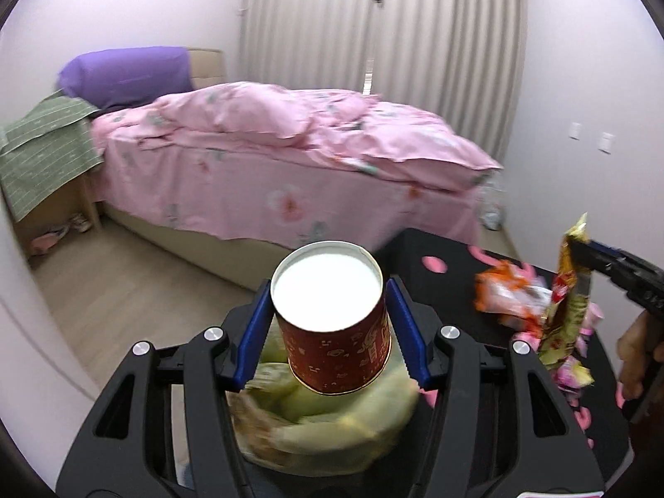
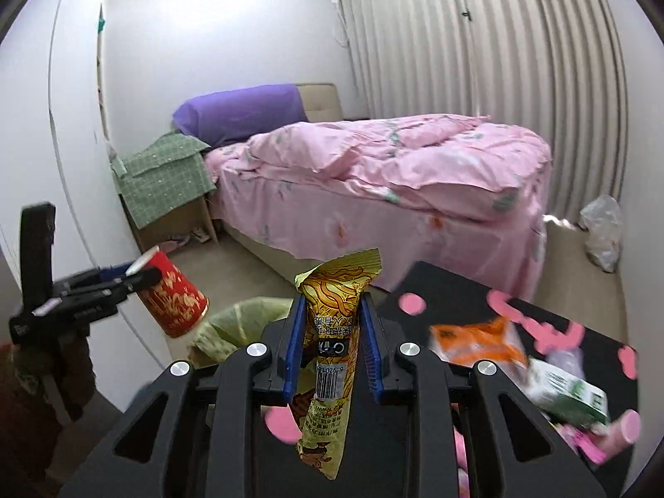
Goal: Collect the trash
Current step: 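Drop the red cup and gold wrapper into the trash bag with both tools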
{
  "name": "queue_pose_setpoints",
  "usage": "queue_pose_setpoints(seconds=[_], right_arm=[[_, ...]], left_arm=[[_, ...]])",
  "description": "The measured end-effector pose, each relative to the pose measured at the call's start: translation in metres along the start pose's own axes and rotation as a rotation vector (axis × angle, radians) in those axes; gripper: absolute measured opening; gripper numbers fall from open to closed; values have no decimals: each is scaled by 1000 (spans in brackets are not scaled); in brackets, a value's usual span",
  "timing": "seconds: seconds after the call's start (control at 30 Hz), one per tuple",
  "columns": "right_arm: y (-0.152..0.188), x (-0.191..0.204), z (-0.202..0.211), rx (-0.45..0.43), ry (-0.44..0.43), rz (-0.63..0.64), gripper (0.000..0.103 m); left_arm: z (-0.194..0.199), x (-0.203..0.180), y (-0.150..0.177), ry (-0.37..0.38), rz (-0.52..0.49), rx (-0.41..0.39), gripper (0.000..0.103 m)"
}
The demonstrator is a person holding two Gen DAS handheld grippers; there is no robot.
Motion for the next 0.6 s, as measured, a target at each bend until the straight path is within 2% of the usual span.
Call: queue_pose_setpoints(seconds=[0.17, 0.37, 0.47, 0.53, 0.6], right_arm=[[-29, 27, -51, -8, -95, -29, 25], [-49, 62, -134, 25, -200, -20, 25], [-35, 71, -188, 136, -232, -6, 25], [-11, 77, -218, 250, -210, 27, 25], [8, 78, -229, 321, -192, 63, 25]], left_arm=[[-32, 34, 11, -11, 48, 58, 52], [-84, 44, 35, 43, 58, 152, 52], [-117, 48, 53, 1, 46, 222, 52], [-132, 53, 64, -35, 45, 265, 52], [-139, 57, 72, -68, 37, 283, 52]])
Point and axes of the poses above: each gripper's, at about its wrist camera, not at the fingertips, and z roughly against the way its jaws point, x to its left, y to its underside, the point moved 10 cm from there along -z, roughly the way its jaws point, and after that the axes turned 14 degrees about x, right-handed, at the moved point
